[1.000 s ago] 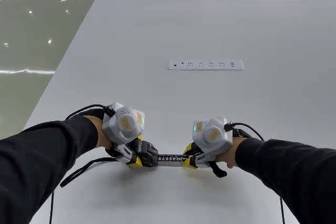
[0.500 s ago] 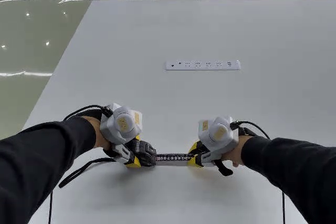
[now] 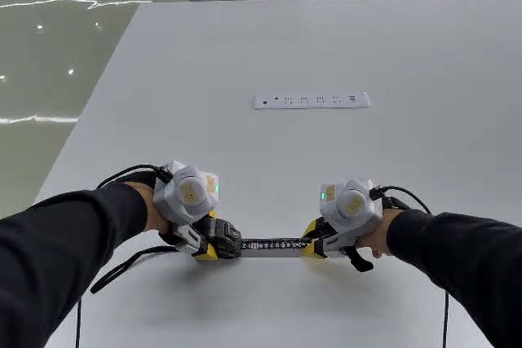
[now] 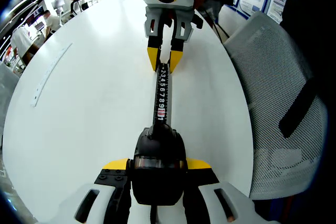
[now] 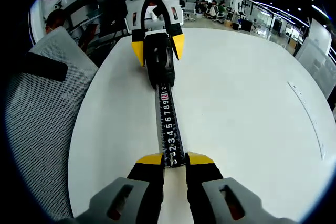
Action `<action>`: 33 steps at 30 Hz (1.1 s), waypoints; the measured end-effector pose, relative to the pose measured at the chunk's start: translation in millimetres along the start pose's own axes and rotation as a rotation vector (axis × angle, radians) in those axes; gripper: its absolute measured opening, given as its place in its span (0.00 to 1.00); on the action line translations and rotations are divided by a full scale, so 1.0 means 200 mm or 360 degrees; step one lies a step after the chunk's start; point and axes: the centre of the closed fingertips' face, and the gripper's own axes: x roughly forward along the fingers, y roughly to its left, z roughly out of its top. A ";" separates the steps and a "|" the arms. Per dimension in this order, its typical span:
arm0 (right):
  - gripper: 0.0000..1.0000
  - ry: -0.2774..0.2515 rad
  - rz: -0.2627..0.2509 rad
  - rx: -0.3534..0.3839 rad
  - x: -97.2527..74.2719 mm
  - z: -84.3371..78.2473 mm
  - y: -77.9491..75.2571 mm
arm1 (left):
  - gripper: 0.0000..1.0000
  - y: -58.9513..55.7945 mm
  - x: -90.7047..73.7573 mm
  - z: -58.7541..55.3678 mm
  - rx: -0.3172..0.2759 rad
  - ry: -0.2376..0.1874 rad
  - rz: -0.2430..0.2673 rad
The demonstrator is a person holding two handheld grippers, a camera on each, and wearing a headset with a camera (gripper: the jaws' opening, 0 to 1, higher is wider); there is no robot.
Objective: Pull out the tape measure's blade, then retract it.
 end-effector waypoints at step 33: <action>0.12 0.0042 -0.0028 0.0051 -0.13 -0.19 -0.02 | 0.34 -0.01 0.00 0.01 -0.0003 0.0008 0.0008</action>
